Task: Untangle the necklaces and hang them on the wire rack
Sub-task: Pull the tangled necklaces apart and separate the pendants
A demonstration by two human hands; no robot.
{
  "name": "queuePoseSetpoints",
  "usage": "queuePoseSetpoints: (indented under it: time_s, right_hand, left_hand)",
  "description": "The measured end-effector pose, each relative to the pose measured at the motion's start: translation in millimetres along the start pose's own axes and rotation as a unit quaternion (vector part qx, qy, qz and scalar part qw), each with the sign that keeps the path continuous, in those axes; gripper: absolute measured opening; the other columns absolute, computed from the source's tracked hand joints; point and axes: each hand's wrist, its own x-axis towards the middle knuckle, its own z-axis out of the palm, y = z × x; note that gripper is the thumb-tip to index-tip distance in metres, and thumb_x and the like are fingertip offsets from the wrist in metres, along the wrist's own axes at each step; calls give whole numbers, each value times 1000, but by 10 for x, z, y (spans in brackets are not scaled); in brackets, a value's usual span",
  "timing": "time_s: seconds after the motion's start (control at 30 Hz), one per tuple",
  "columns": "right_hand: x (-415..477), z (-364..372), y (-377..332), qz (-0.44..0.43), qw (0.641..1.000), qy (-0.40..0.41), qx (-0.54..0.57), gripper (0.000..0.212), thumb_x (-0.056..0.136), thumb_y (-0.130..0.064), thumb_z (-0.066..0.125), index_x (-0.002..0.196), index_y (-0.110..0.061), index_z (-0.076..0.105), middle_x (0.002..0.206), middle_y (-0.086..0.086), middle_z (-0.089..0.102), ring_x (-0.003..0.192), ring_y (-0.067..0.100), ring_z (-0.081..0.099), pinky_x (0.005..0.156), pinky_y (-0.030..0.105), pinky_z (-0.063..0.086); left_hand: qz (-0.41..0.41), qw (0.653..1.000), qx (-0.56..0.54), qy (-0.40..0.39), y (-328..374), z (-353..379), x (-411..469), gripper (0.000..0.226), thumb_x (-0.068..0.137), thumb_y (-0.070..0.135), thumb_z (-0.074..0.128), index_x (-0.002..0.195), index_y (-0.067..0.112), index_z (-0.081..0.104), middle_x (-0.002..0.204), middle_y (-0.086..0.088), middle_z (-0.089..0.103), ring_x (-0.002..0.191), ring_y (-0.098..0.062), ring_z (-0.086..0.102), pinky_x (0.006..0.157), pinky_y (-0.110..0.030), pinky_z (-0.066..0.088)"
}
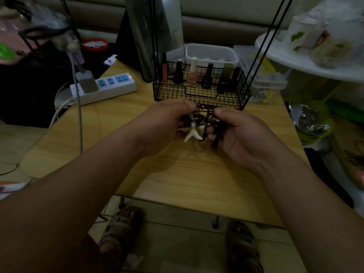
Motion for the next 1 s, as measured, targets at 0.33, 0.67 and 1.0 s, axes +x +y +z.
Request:
queuePoseSetpoints:
  time_s: [0.33, 0.67, 1.0]
  right_hand:
    - [-5, 48, 73, -5, 1000, -12, -25, 36, 104, -13, 51, 132, 8, 58, 116, 24, 68, 98, 30, 61, 73, 37, 52]
    - [-23, 27, 19, -16, 993, -45, -104, 4, 96, -15, 63, 96, -14, 66, 96, 10, 62, 78, 16, 57, 56, 23, 43]
    - [-27, 31, -7, -58, 995, -22, -72, 5, 105, -16, 52, 102, -17, 55, 79, 3, 65, 69, 18, 64, 56, 27, 47]
  left_hand:
    - [-18, 985, -162, -51, 66, 37, -74, 25, 102, 33, 55, 85, 16, 61, 65, 3, 49, 82, -21, 55, 100, -47, 44]
    - [-20, 987, -157, -17, 110, -17, -68, 26, 103, 29, 55, 79, 19, 53, 73, 2, 52, 68, -13, 56, 69, -29, 55]
    - [-7, 992, 90, -84, 37, 38, -88, 16, 103, 6, 54, 112, 9, 67, 96, -8, 64, 75, -13, 55, 72, -29, 46]
